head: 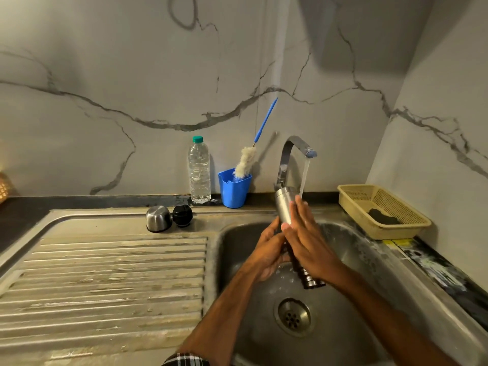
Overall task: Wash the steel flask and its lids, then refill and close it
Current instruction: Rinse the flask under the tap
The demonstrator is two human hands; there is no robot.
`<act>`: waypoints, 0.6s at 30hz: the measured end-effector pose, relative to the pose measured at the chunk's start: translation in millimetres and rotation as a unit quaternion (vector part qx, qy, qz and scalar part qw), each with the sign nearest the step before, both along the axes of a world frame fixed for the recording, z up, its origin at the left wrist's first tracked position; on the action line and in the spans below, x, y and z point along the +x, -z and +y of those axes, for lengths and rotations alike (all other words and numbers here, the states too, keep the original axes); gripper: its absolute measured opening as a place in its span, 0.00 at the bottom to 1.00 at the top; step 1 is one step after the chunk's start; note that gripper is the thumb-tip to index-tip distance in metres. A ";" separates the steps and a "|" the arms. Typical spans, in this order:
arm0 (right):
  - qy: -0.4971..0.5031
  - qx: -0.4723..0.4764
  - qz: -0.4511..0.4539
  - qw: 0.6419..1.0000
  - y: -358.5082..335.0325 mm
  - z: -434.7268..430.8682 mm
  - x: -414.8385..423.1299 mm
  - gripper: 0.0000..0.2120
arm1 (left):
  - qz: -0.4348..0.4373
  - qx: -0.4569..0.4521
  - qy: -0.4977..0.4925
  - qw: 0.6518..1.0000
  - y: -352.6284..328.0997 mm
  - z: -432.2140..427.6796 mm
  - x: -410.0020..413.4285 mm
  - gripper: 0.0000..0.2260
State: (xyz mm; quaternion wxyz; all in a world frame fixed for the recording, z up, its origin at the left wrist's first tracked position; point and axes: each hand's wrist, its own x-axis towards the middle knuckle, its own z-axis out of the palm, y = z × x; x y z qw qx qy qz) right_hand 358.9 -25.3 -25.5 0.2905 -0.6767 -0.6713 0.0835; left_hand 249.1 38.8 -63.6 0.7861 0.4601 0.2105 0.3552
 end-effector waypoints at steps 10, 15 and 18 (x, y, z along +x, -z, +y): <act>0.029 0.025 0.261 0.965 -16.5 39.4 25.5 0.32 | 0.005 0.012 0.006 1.000 -3.5 -1.4 1.8 0.25; 0.042 -0.015 0.204 0.978 19.7 -11.3 13.4 0.33 | 0.012 0.001 -0.028 1.000 0.2 0.7 1.9 0.34; 0.007 0.005 0.082 0.997 25.8 -33.0 4.3 0.33 | 0.008 -0.011 -0.037 0.999 -2.9 -1.4 2.5 0.34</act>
